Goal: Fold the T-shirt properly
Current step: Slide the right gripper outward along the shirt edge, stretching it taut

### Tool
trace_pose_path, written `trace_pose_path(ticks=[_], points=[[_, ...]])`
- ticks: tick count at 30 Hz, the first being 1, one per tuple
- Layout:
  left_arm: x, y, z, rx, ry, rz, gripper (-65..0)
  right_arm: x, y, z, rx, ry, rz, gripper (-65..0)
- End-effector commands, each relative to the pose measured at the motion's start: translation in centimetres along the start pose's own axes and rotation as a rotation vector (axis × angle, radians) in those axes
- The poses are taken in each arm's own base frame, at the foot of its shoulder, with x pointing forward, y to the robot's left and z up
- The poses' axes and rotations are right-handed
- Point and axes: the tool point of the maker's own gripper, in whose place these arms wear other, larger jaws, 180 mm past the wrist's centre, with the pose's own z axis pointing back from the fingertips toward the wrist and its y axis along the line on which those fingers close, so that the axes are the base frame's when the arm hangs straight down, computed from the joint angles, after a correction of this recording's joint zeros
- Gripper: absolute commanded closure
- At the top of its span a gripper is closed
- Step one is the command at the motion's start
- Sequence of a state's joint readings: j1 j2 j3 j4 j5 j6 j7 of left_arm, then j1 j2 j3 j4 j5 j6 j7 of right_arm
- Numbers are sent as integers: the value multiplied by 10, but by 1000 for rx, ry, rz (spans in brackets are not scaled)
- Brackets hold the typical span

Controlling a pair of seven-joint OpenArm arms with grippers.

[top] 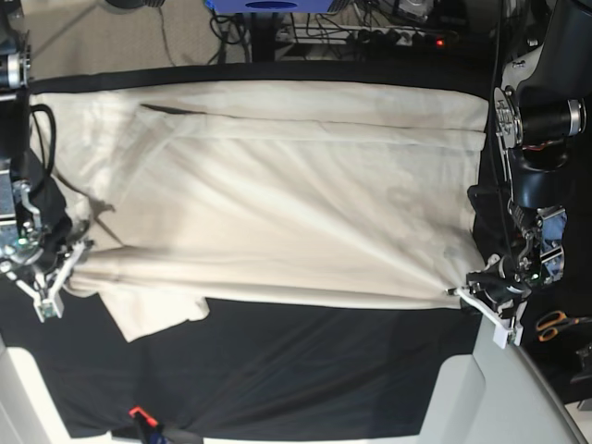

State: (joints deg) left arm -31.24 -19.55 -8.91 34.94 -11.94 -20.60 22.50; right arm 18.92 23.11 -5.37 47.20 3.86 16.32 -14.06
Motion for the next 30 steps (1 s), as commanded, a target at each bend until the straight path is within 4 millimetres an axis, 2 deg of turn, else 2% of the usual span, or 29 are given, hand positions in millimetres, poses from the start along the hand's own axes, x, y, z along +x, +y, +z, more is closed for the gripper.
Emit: trace_pose_path(ticks=[1,5,12,14,19,20,21,24,26,28,29,30], points=[[33,12,7,29,-79,-8,0,13,-31,5,-60,-31,15,-6],[34,13,7,30,-80,-9,0,12,-25,0,3,-37,18,-8],[33,11,6,27,-80,-7,0,31,-16,-1,70,-140,17,-24],[32,10,6,26,-79,-6,0,35,-16,-1,72,-164,13,-98],[32,9,5,24,-78,-7,0,50,-28,0,39,-188,-1,-425],[32,9,5,24,-78,-7,0,53,-34,1,9,-195,-5,-470],[32,9,5,24,-78,-7,0,56,-40,1,-20,-201,-10,-471],[32,8,5,23,-76,-6,0,77,-43,9,-44,-255,5,-363],[31,5,4,18,-76,-5,0,73,-33,15,-35,-231,38,-252],[30,3,3,14,-73,-2,0,73,-15,27,-20,-187,82,-102],[30,2,3,12,-74,-3,0,74,1,33,-3,-168,97,-32],[30,2,3,12,-74,-3,0,70,15,38,13,-145,106,0]])
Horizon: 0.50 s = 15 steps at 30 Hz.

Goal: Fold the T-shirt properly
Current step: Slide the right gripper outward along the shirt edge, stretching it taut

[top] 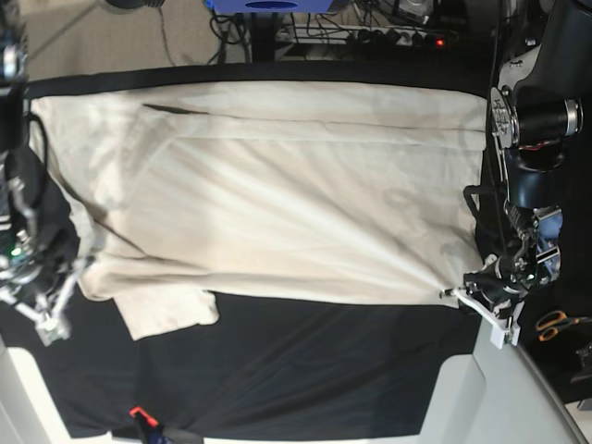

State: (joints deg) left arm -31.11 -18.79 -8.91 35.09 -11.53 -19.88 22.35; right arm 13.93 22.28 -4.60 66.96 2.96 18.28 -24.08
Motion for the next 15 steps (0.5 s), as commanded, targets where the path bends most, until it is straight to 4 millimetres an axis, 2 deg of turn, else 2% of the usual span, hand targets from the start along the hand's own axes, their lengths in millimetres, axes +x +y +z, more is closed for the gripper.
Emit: trace_pose_path(ticks=[1,4,7,12,15], points=[[32,7,5,11,-75,-4,0,20,3,8,3,-55,3,0],[26,6,4,9,-65,-3,0,14,34,24,34,-44,-48,-8],[24,6,4,9,-64,-3,0,-3,53,30,54,0,-107,-8],[16,8,5,13,-52,-4,0,-36,74,23,90,91,-188,-8],[17,10,5,16,-52,-5,0,-61,78,16,101,158,-228,-8]])
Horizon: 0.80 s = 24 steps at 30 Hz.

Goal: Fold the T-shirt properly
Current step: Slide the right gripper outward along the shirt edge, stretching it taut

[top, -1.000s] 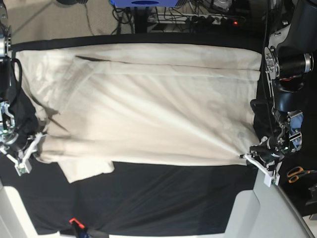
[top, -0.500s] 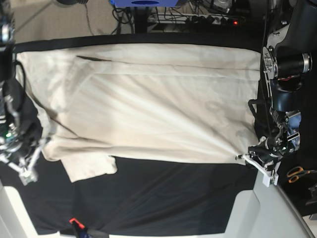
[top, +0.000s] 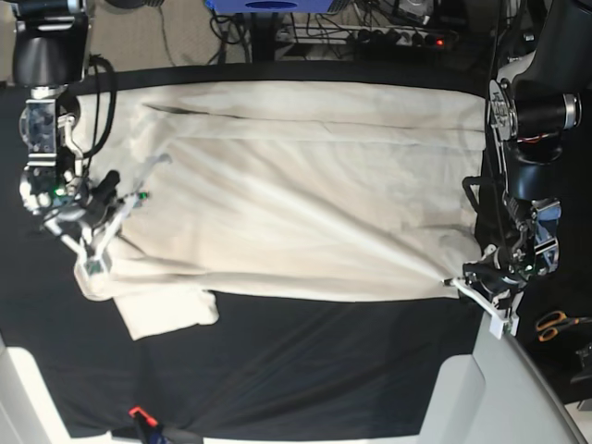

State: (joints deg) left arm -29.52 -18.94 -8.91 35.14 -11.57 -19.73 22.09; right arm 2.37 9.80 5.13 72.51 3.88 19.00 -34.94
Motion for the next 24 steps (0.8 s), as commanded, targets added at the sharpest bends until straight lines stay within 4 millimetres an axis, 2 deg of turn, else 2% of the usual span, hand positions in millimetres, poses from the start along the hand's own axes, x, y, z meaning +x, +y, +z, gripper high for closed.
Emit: trace_pose_path(ticks=[1,6,9,19,24], points=[[32,7,5,9,-74,-6,0,14,-17,2,-35,-35,-6,-8],[32,7,5,9,-72,-6,0,-6,-22,-16,-25,-19,-51,-8],[32,7,5,9,-72,-6,0,-14,-40,-21,-46,10,-56,-8],[32,7,5,9,-72,-6,0,3,-106,-4,-155,1,-15,-8],[32,7,5,9,-72,-6,0,1,-124,-11,-171,-3,-44,-8]])
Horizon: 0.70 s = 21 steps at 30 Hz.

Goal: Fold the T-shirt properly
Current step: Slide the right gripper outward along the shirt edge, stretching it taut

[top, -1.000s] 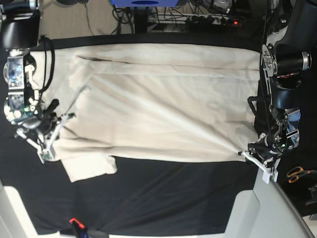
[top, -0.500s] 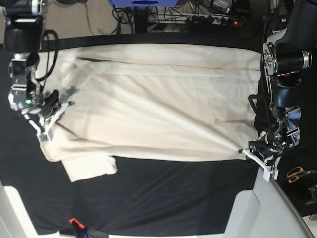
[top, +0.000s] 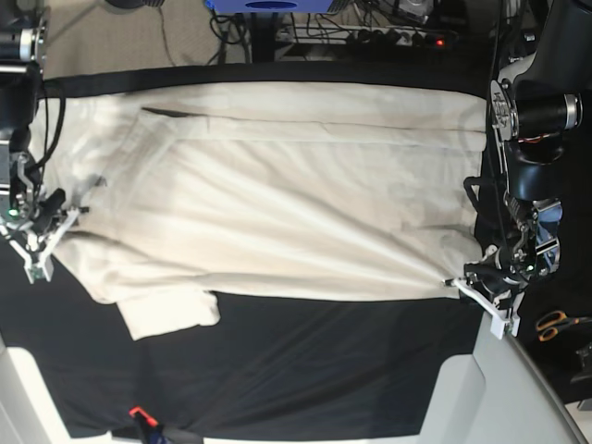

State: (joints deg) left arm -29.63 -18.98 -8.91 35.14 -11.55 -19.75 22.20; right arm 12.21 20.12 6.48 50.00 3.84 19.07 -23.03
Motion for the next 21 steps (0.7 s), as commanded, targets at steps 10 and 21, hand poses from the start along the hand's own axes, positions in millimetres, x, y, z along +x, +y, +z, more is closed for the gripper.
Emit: trace_pose_path(ticks=[10,21], points=[[31,7,5,10,-71,-5,0,29,-42,-5,-58,-63,-47,-8],[31,7,5,10,-73,-5,0,126,-41,26,-68,-161,50,-45]])
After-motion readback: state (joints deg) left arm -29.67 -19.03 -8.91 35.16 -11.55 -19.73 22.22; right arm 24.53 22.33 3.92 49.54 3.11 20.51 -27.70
